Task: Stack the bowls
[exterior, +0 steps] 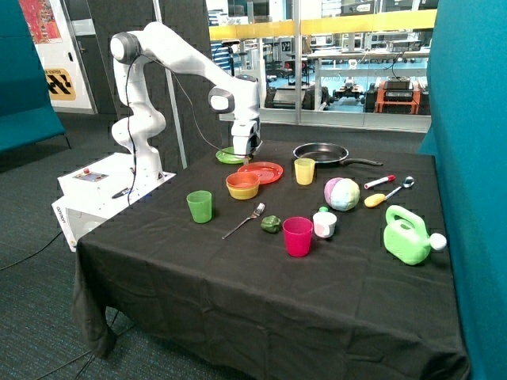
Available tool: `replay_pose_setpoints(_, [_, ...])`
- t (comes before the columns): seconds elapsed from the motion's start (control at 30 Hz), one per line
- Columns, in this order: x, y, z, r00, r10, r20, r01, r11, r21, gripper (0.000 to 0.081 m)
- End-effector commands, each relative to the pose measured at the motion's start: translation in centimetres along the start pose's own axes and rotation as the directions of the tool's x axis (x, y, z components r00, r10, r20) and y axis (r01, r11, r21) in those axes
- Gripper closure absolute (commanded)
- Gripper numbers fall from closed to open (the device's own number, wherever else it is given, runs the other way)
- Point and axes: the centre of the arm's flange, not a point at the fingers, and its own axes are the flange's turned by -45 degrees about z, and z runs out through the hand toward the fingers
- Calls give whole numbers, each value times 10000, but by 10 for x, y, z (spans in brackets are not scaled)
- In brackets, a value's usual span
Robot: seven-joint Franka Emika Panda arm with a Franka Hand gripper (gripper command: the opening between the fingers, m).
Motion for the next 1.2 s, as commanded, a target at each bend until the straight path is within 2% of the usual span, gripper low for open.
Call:
replay_pose_setpoints(0.0, [6, -8, -14, 9996, -285, 25, 285, 9996, 5, 189])
replay_pose_setpoints(0.07, [9, -11, -15, 9996, 273, 25, -273, 9996, 4, 196])
replay_pose_setpoints(0.1, [10, -11, -16, 9994, -355, 25, 355, 9994, 6, 196])
replay_pose_setpoints(0.37, [20, -18, -29, 9977, -684, 25, 684, 9977, 6, 213])
replay_pose_setpoints(0.47, [26, -20, -31, 9984, -570, 25, 570, 9984, 6, 216])
replay_pose_setpoints(0.5, [27, -20, -31, 9964, -847, 25, 847, 9964, 7, 218])
replay_pose_setpoints(0.67, [36, -22, -29, 9928, -1198, 25, 1198, 9928, 8, 223])
replay_pose_setpoints(0.7, [38, -23, -28, 9965, -835, 25, 835, 9965, 7, 224])
replay_pose_setpoints(0.87, [47, -19, -23, 9932, -1168, 25, 1168, 9932, 8, 227])
replay_pose_setpoints(0.97, [51, -17, -21, 9956, -941, 25, 941, 9956, 7, 230])
replay_pose_setpoints(1.17, [64, -15, -16, 9947, -1029, 25, 1029, 9947, 7, 229])
